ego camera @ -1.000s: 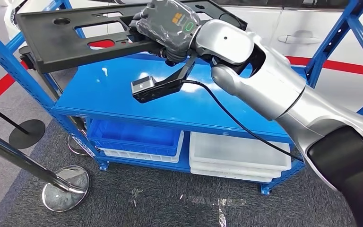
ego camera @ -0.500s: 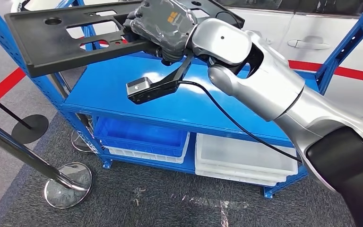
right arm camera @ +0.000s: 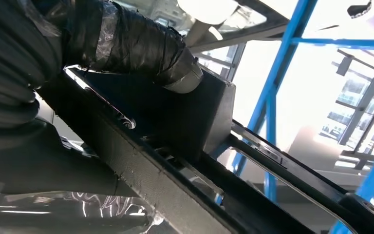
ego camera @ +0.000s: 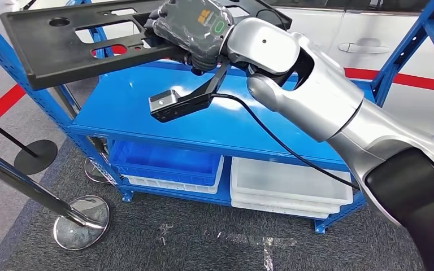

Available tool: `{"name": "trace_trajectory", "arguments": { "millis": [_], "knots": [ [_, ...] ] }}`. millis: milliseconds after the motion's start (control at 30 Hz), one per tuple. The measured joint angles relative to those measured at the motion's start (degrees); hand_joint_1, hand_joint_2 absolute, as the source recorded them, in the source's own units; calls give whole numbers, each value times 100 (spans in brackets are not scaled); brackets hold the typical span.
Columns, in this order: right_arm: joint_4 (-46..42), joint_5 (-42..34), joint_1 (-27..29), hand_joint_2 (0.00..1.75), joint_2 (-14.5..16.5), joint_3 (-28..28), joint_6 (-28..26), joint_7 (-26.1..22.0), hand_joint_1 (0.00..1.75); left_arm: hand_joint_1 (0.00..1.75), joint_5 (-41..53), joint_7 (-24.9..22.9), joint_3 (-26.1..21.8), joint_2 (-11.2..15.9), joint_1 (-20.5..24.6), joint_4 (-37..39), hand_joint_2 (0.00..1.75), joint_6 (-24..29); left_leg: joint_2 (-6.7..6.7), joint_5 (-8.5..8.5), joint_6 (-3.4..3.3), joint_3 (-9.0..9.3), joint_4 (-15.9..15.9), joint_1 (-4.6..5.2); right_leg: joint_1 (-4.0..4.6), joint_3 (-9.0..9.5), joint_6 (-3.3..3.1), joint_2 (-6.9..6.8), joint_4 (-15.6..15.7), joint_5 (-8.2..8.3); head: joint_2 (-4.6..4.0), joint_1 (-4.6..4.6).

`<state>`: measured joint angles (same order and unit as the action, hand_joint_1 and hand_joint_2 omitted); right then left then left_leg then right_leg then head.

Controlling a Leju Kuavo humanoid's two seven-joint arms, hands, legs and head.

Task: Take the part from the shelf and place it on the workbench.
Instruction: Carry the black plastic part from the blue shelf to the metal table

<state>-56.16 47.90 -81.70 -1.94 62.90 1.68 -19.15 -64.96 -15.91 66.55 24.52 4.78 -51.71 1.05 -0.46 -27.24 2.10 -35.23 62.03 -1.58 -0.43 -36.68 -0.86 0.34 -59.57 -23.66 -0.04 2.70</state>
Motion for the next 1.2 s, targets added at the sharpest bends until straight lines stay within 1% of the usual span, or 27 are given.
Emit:
{"name": "trace_trajectory", "arguments": {
  "millis": [33,100,167,233,300,333,367,400,500,533,567,633,667,700,733,800,833,867,900,933,967,1000,1033,1067,1133,1167,1200],
  "knots": [
    [3,3,-17,175,11,0,-1,-2,175,0,5,1,1,1,3,1,175,-2,-9,22,-27,49,-132,8,9,-36,34,8,-26,9,0,3],
    [9,9,-32,175,27,0,-2,-5,175,0,14,2,1,2,7,3,175,-5,-20,44,-119,10,-150,26,22,-85,100,18,-38,50,1,6],
    [17,12,-36,175,34,0,-2,-7,175,0,20,2,1,-2,9,4,175,-5,-10,109,-220,-35,-163,17,12,-136,155,15,-112,-30,0,4],
    [28,12,-43,175,36,0,-2,-7,175,0,27,2,1,-4,11,4,175,-8,3,184,-323,-94,-186,20,-3,-288,191,6,-544,-417,-1,-11],
    [32,12,-35,175,43,1,-1,-8,175,0,44,5,1,-4,10,4,175,-15,7,248,-376,-175,-184,46,-6,-501,213,-1,-1273,-888,-1,-23],
    [34,13,-27,175,46,2,1,-8,175,0,51,8,1,-4,9,4,175,-19,7,280,-386,-218,-181,59,-6,-553,213,-2,-1537,-1011,-1,-23],
    [36,13,-20,175,47,2,3,-8,175,0,55,9,1,-4,8,4,175,-22,6,316,-389,-262,-180,72,-2,-512,203,-3,-1613,-1023,-1,-25],
    [38,13,-18,175,49,2,3,-8,175,0,56,9,1,-3,7,4,175,-24,2,353,-388,-303,-179,85,8,-363,177,-2,-1465,-934,-1,-25],
    [40,13,-49,175,72,2,2,-8,175,0,59,13,1,-3,8,4,175,-28,-7,462,-357,-405,-184,114,80,387,32,-12,-364,-607,-1,-17],
    [42,13,-67,175,86,2,3,-8,175,0,60,15,1,-4,7,4,175,-33,-4,501,-331,-420,-196,111,103,528,2,-21,-120,-557,-1,-21],
    [43,13,-85,175,98,2,3,-8,175,0,60,17,1,-4,7,4,175,-39,2,545,-298,-428,-216,103,126,575,-15,-31,3,-538,0,-30],
    [49,13,-105,175,111,4,7,-7,175,0,60,22,1,2,6,5,175,-55,7,628,-225,-433,-273,91,123,546,-33,-46,84,-415,0,-54],
    [51,13,-111,175,117,8,10,-7,175,0,60,26,2,8,3,7,175,-65,8,607,-191,-457,-275,90,107,528,-52,-54,138,-345,0,-62],
    [54,13,-113,175,124,13,14,-6,175,0,60,31,2,15,-1,9,175,-76,8,500,-160,-494,-218,92,81,500,-75,-63,187,-268,-1,-50],
    [56,12,-117,175,131,17,17,-5,175,0,60,37,3,21,-5,13,175,-87,9,290,-129,-558,-51,88,55,458,-97,-73,226,-195,-1,-34],
    [62,12,-123,175,143,25,21,-4,175,0,60,45,3,26,-8,20,175,-104,10,-233,-66,-718,575,65,47,327,-127,-80,230,-85,-1,2],
    [65,12,-122,175,147,29,23,-5,175,0,61,49,3,29,-5,24,175,-111,11,-396,-38,-780,917,51,42,250,-124,-82,220,-32,-1,8],
    [67,12,-118,175,151,33,25,-6,175,0,61,54,3,36,-3,26,175,-120,11,-418,-11,-783,1146,34,35,166,-111,-82,206,20,-1,8],
    [69,12,-115,175,152,37,27,-7,175,0,62,58,3,43,0,27,175,-128,12,-320,14,-705,1204,18,23,80,-92,-82,184,70,-1,8],
    [69,12,-113,175,153,37,28,-7,175,0,62,62,3,51,1,28,175,-134,13,-165,39,-528,1071,-1,6,-9,-65,-81,152,114,-1,8],
    [69,12,-115,175,156,37,28,-7,175,0,62,66,3,56,5,28,175,-138,14,-80,70,-273,765,-22,-7,-94,-31,-81,104,151,-1,9],
    [68,13,-120,175,157,36,27,-6,175,0,62,69,3,60,10,28,175,-141,9,-84,87,7,388,-21,-13,-175,4,-78,53,181,-1,15],
    [67,13,-125,175,162,35,27,-4,175,0,62,75,2,64,16,28,175,-143,-1,-131,68,212,85,-14,-11,-235,44,-75,12,214,0,16],
    [67,13,-129,175,166,34,26,-4,175,0,62,81,2,70,23,28,175,-148,-10,-207,33,329,-119,0,-6,-275,78,-73,-14,251,0,14],
    [72,12,-125,175,169,34,30,-3,175,0,62,98,1,81,25,30,175,-165,-19,-183,-100,307,-188,25,-1,-312,147,-69,1,341,0,3],
    [78,13,-121,175,166,35,33,-4,175,0,62,104,2,84,24,30,175,-177,-9,-133,-157,271,-199,23,-10,-338,178,-63,-6,331,-1,-3],
    [85,13,-117,175,163,37,39,-5,175,0,62,109,2,85,23,30,175,-185,1,-74,-221,220,-209,20,-16,-384,205,-57,-70,228,-1,-5]
  ]
}}
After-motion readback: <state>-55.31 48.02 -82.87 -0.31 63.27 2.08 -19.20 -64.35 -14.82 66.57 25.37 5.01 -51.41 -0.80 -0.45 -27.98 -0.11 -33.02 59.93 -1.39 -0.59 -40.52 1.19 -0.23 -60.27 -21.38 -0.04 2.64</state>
